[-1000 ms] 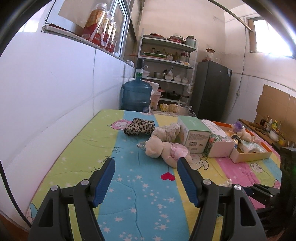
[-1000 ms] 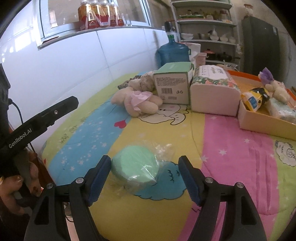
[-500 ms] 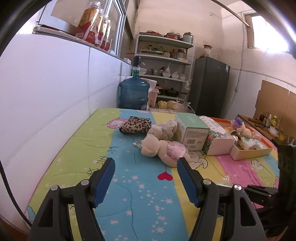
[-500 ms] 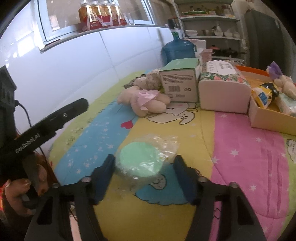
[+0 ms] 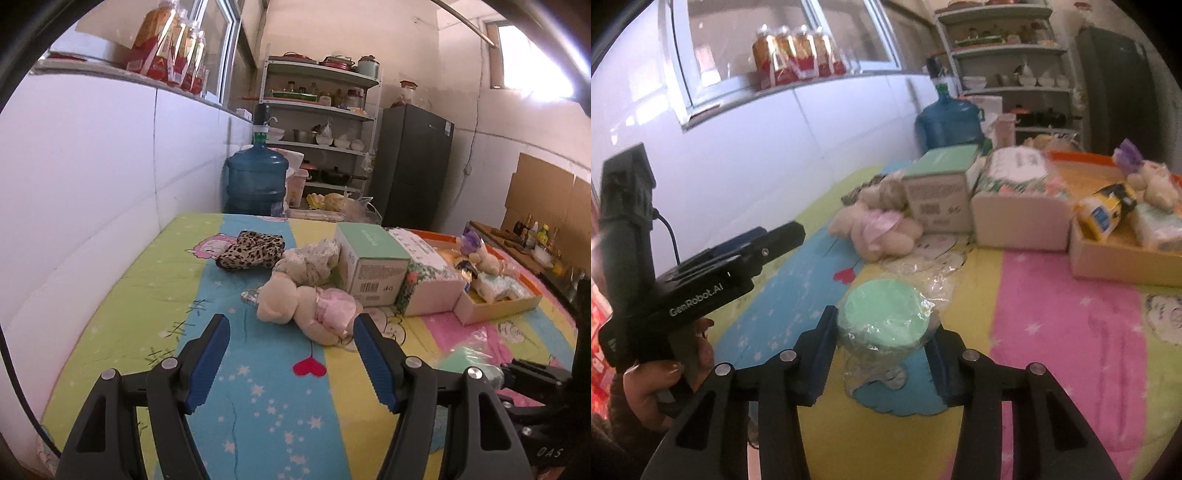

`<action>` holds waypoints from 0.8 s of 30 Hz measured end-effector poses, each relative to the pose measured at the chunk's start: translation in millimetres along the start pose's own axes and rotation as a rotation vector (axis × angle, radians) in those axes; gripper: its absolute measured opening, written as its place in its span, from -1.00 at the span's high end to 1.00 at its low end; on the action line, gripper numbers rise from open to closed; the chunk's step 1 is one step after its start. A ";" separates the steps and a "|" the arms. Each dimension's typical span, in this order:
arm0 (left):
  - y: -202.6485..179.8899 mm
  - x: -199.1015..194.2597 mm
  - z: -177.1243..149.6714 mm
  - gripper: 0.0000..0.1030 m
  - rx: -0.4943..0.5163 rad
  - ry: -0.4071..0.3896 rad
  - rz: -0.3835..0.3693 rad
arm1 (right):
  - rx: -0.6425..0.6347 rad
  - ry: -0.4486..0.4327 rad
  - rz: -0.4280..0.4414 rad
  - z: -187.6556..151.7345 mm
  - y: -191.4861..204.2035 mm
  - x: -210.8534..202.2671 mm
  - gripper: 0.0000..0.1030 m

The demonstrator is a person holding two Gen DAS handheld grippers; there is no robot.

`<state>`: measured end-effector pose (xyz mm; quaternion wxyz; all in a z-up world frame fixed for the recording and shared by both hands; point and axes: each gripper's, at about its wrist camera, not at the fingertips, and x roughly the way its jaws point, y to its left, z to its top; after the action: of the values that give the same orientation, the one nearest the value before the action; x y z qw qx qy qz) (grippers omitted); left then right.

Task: Organize soft objects
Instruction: 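Grasp the pink-dress plush toy with left gripper while right holds the green item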

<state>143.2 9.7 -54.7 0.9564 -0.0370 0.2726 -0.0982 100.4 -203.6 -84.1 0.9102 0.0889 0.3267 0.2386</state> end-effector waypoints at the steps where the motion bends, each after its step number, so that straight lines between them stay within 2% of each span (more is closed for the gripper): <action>1: 1.0 3.1 2.4 -0.34 -0.001 0.004 0.000 | 0.004 -0.005 -0.003 1.4 -2.8 -1.4 0.10; 7: 6.6 35.1 23.7 -0.34 0.024 0.057 0.035 | 0.024 -0.021 0.005 7.5 -15.0 -5.6 0.10; 13: 18.7 65.5 35.9 -0.34 -0.044 0.119 -0.006 | 0.025 -0.052 0.025 17.2 -20.7 -9.1 0.10; 20: 22.0 94.8 30.7 -0.34 -0.079 0.198 -0.036 | 0.037 -0.053 0.040 20.4 -25.7 -2.2 0.10; 24: 25.3 98.9 28.5 -0.34 -0.104 0.205 -0.052 | 0.048 -0.047 0.043 21.0 -30.0 1.7 0.10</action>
<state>244.8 14.4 -84.5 0.9174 -0.0837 0.3725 -0.1121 126.2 -229.0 -78.4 0.9099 0.1233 0.3088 0.2479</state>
